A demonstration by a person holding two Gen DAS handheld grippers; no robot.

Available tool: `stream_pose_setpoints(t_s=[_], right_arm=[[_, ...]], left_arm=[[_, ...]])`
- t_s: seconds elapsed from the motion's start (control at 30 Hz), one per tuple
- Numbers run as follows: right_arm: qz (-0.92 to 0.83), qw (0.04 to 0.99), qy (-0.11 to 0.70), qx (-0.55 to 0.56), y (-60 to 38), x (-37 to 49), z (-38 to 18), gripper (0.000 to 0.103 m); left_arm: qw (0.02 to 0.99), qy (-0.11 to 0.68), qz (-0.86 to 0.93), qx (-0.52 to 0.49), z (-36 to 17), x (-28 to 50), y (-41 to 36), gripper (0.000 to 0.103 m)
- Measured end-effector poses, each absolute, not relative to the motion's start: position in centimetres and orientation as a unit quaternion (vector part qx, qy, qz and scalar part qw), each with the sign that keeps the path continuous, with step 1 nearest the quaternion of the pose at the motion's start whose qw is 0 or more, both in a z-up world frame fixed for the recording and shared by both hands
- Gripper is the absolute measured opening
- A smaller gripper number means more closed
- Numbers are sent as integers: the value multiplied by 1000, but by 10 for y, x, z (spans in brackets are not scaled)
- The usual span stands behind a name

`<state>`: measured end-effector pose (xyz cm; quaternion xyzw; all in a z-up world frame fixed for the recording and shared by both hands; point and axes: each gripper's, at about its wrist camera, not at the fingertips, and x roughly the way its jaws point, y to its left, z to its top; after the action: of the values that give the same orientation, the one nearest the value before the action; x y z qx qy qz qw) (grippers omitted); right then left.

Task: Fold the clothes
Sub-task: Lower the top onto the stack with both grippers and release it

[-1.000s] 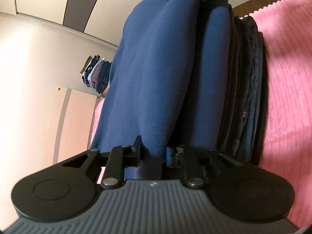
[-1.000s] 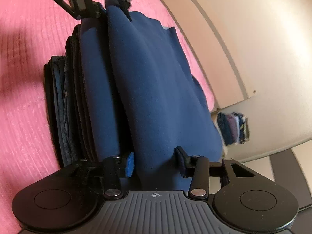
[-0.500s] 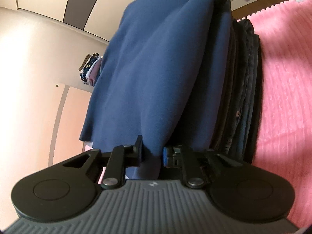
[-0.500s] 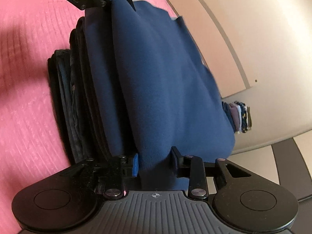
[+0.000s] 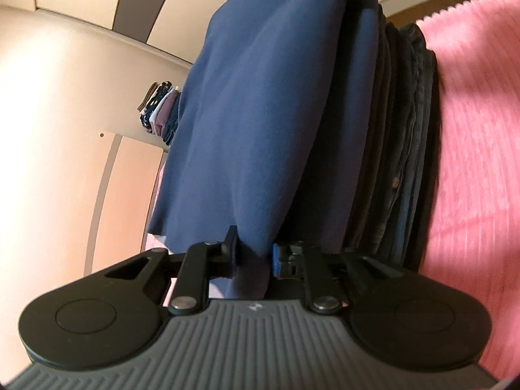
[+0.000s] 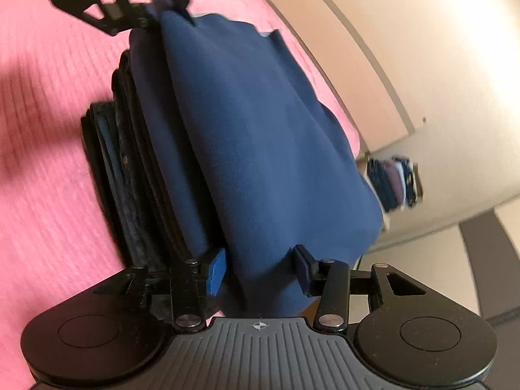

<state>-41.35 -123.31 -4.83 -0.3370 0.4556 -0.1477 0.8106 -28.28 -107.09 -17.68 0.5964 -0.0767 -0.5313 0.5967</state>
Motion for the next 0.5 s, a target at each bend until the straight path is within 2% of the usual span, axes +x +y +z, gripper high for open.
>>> stream_pose_setpoints(t_s=[0.13,0.33,0.47,0.5], right_arm=[[-158,846,448,-240,-1234,-429,-24,45],[-223,915,335,-13,-1268,-442,26,45],[-232,898,320,191,-1323,-439,6,45],[-230,896,314,215,-1330,-441,0,45]], left_arm=[[597,-51,-530,600,-167,-275,-1056,18],[681,42,-532,501,-122,-254,-1031,18],[708,89,-556,427,-101,-243,-1051,18],[707,105,-559,421,-104,-241,-1059,18]])
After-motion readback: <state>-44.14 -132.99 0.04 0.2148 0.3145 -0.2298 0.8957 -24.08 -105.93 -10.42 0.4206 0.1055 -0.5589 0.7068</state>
